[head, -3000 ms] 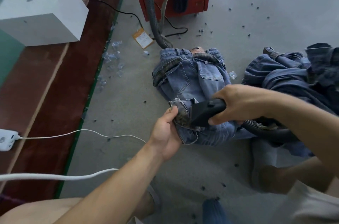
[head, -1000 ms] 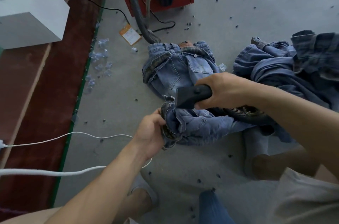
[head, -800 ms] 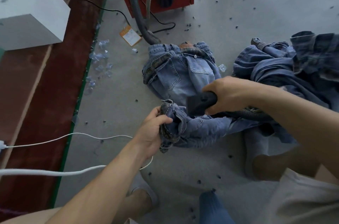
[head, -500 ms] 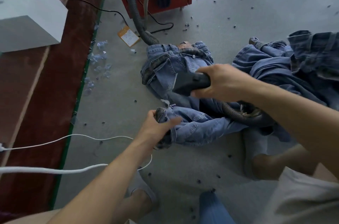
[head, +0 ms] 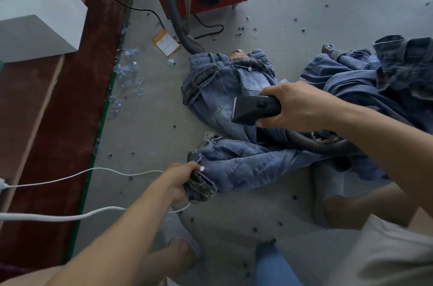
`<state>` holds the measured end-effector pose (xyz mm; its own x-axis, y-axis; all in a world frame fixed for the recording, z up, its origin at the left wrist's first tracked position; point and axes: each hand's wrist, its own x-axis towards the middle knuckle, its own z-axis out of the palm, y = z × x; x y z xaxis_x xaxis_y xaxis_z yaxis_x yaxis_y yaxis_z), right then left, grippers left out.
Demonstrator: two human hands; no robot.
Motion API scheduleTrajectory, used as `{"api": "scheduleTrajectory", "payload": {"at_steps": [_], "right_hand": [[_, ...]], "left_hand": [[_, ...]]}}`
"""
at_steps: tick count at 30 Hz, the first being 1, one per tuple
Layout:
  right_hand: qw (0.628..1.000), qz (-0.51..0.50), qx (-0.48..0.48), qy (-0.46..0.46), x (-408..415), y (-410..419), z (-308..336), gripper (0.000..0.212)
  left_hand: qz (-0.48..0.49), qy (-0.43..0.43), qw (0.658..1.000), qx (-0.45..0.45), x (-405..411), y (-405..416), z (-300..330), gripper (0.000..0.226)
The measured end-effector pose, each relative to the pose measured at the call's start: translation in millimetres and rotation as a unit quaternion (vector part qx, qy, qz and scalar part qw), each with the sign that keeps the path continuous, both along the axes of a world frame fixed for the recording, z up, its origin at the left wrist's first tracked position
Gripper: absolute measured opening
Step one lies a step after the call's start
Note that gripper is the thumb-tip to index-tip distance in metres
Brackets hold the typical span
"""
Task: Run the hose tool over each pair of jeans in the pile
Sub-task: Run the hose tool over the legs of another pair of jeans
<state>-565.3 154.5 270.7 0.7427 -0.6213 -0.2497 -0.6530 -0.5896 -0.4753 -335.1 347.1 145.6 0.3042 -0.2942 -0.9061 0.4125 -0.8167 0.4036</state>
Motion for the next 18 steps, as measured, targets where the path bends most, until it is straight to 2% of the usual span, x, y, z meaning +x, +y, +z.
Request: {"api": "scheduleTrajectory", "payload": {"at_steps": [2, 4, 7, 10, 14, 18], "right_hand": [[1.0, 0.016, -0.002, 0.018, -0.9, -0.6, -0.4, 0.027], [0.997, 0.052, -0.005, 0.062, -2.9, -0.8, -1.5, 0.028], [0.988, 0.1, 0.002, 0.117, -4.2, 4.1, -2.1, 0.026], [0.982, 0.132, 0.011, 0.134, 0.4, 20.0, -6.2, 0.028], [0.986, 0.146, 0.041, 0.074, 10.0, 40.2, -7.9, 0.036], [0.997, 0.041, -0.003, 0.058, 2.4, 2.7, 0.4, 0.034]], "left_hand": [[0.032, 0.072, 0.991, -0.111, -2.6, -2.3, 5.2, 0.009], [0.048, 0.143, 0.962, -0.227, -4.0, -5.1, 16.1, 0.027], [-0.007, 0.183, 0.931, -0.315, -5.1, -6.1, 28.5, 0.048], [-0.057, 0.165, 0.926, -0.335, -7.5, -8.7, 33.7, 0.056], [-0.071, 0.149, 0.93, -0.329, -7.3, -8.8, 34.7, 0.062], [-0.124, 0.138, 0.935, -0.302, 0.9, -1.1, 29.5, 0.068]]}}
